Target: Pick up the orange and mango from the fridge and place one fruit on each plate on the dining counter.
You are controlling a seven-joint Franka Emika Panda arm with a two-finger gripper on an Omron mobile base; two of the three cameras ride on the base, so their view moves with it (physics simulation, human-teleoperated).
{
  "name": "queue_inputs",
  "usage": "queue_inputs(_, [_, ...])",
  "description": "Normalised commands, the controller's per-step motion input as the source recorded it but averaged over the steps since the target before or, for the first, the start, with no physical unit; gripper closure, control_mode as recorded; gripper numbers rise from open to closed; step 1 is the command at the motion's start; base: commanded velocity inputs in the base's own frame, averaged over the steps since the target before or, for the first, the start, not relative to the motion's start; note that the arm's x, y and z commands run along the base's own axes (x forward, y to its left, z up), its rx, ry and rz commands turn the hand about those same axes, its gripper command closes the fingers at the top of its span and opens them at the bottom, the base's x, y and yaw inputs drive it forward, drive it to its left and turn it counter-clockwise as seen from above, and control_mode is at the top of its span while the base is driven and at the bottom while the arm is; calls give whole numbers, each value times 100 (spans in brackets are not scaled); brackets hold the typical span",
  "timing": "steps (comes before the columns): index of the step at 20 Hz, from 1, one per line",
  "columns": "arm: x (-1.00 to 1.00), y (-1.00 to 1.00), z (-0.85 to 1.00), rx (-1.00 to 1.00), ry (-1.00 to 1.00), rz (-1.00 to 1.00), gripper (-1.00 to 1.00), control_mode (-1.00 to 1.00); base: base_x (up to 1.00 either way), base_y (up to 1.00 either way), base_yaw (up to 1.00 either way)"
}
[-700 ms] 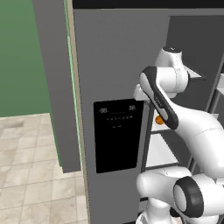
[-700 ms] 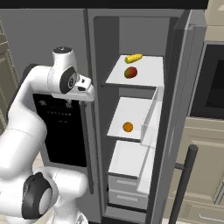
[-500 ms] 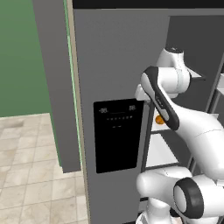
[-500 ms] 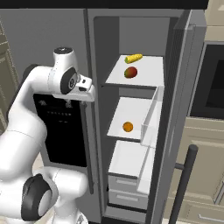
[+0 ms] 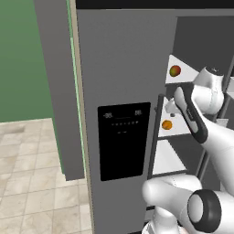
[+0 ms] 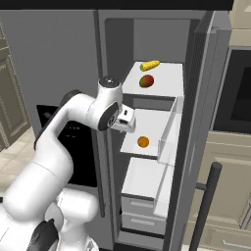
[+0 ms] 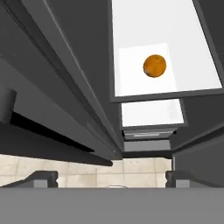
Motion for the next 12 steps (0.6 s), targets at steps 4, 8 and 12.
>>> queue_inputs(4, [6, -60, -40, 3, 0, -8, -100, -100, 0, 0, 0])
queue_inputs(8, [23, -29, -29, 1, 0, 0, -100, -100, 0, 0, 0])
queue_inputs(12, [25, -20, -35, 0, 2, 0, -100, -100, 0, 0, 0])
